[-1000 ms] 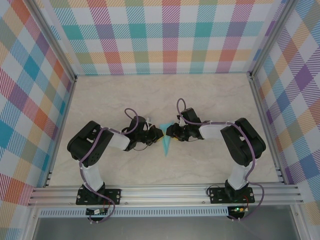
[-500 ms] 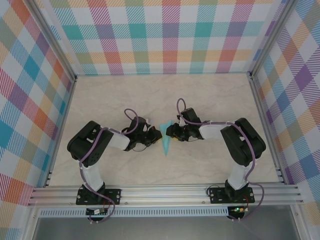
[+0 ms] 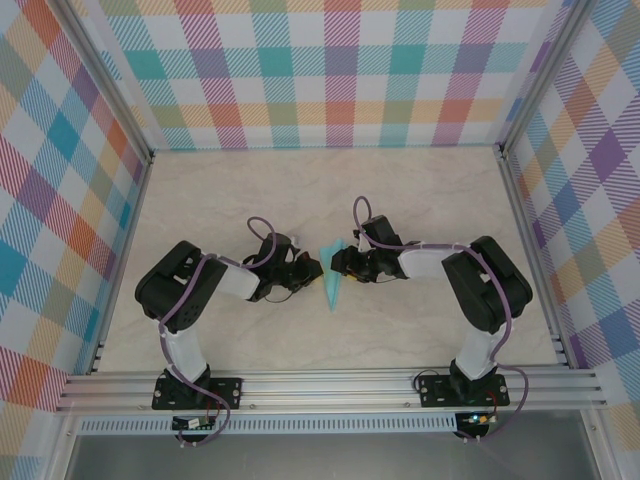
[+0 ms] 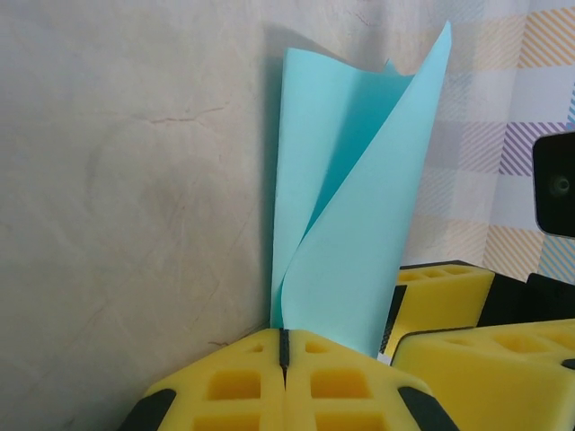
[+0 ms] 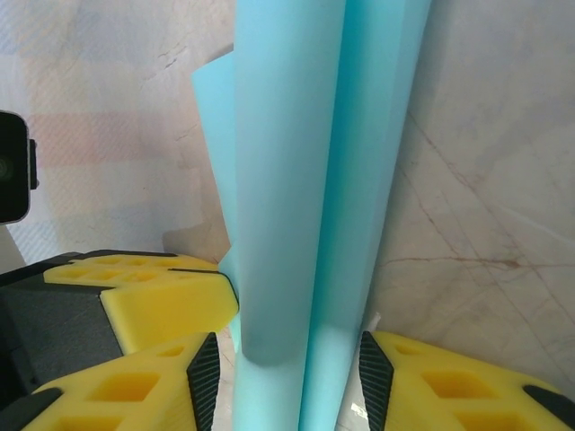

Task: Fold a paper plane with a square sheet of paper (fold left side to right side)
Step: Fold the wing for the fifth time at the center of the table.

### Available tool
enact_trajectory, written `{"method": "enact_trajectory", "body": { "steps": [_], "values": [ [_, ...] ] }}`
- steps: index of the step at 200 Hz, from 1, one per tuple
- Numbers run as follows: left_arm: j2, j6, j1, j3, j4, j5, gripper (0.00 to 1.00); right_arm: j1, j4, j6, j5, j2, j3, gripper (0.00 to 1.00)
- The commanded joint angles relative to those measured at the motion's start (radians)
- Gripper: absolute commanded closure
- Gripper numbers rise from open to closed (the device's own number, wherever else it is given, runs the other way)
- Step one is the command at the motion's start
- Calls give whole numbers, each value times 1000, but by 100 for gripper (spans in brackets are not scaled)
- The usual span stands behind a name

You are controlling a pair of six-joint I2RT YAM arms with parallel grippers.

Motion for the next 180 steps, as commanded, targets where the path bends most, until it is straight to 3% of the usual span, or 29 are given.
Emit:
{"method": "enact_trajectory", "body": {
  "steps": [1, 22, 97, 180],
  "values": [
    [26, 26, 13, 14, -19, -9, 100, -17, -55, -33, 2, -80, -13, 49],
    [36, 26, 12, 17, -9, 1, 100, -21, -89, -57, -13, -113, 9, 48],
    [36, 44, 5, 39, -31, 15, 100, -16, -1, -21, -107, -44, 54, 61],
    [36, 55, 0, 52, -61, 3, 100, -1, -66, -1, -65, 71, 179, 61]
  ]
}}
